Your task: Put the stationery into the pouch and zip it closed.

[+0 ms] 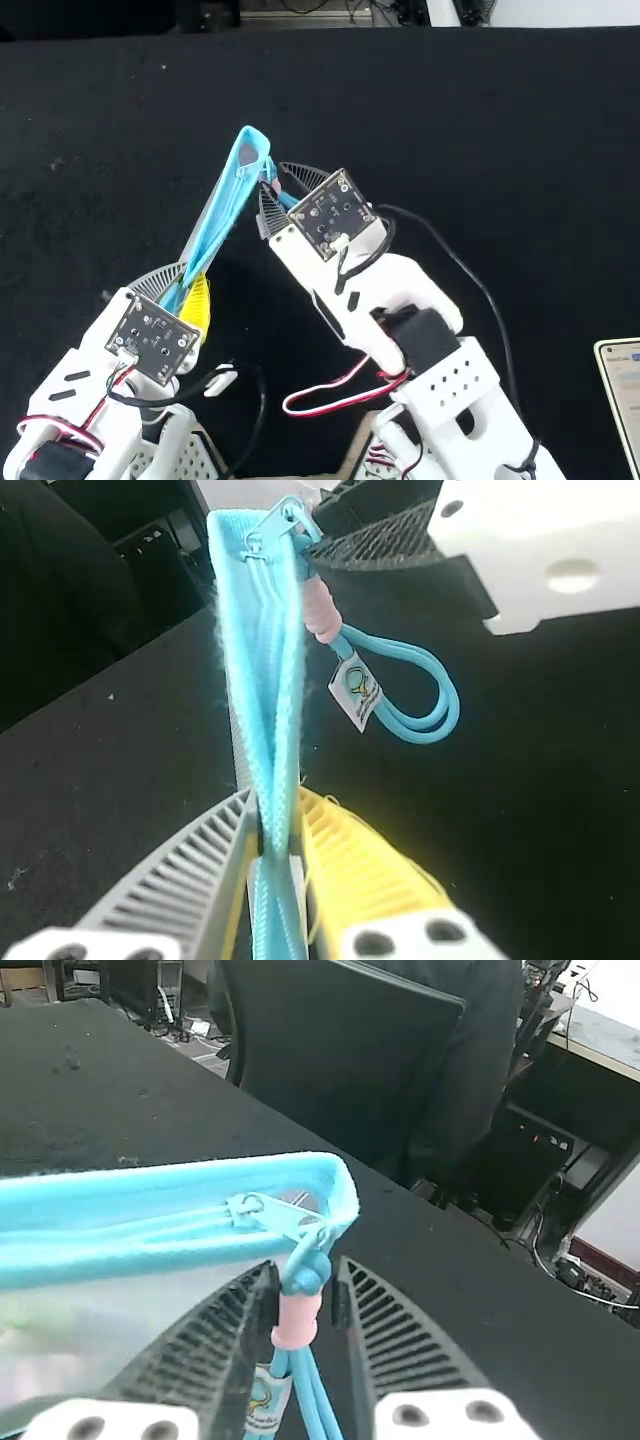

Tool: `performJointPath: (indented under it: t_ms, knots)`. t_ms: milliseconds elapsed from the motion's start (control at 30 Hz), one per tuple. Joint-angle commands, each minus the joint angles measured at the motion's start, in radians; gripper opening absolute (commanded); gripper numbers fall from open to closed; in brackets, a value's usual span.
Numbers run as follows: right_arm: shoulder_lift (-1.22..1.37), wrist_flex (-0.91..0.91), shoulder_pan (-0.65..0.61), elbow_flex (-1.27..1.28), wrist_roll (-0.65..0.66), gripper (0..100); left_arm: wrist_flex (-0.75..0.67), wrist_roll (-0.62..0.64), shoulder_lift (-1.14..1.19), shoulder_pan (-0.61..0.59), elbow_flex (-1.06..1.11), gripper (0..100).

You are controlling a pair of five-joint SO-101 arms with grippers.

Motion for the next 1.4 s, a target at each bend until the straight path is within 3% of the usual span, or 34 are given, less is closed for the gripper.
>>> performJointPath:
  t_ms: [0,1367]
  knots:
    - [0.002,-0.055,0.012,-0.013,0.002,9.2,0.011,-0.011,0.002,0.005,0.001,3]
    - [0.120,-0.241,0.029,0.059,0.005,8.9,0.008,-0.011,0.002,0.005,-0.002,3]
